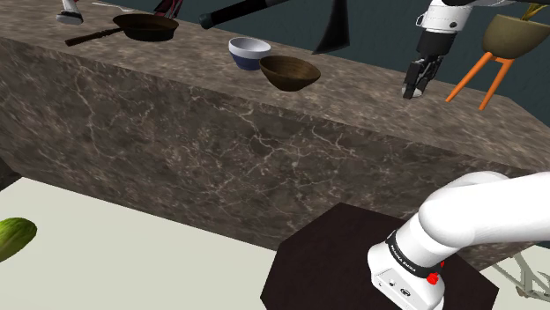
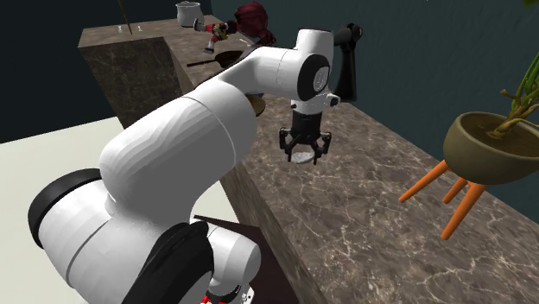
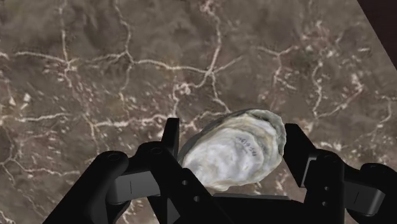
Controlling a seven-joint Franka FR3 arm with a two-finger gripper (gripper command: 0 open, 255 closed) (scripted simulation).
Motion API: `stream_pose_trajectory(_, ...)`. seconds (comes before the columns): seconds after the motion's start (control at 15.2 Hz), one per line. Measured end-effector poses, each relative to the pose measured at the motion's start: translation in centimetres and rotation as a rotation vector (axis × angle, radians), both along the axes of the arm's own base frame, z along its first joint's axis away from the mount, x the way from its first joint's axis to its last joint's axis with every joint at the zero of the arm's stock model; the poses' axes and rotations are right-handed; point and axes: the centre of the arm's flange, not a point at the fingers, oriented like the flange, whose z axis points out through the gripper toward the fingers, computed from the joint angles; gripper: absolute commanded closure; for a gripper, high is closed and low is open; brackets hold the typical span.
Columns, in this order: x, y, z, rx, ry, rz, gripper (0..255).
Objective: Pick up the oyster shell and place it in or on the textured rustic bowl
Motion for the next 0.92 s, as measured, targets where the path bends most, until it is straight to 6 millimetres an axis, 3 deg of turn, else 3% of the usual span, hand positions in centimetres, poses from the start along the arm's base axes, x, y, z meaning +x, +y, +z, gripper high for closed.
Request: stream_pose_trajectory(0.92, 0.0, 0.0, 7.5, 0.0, 0.0, 0.0, 255)
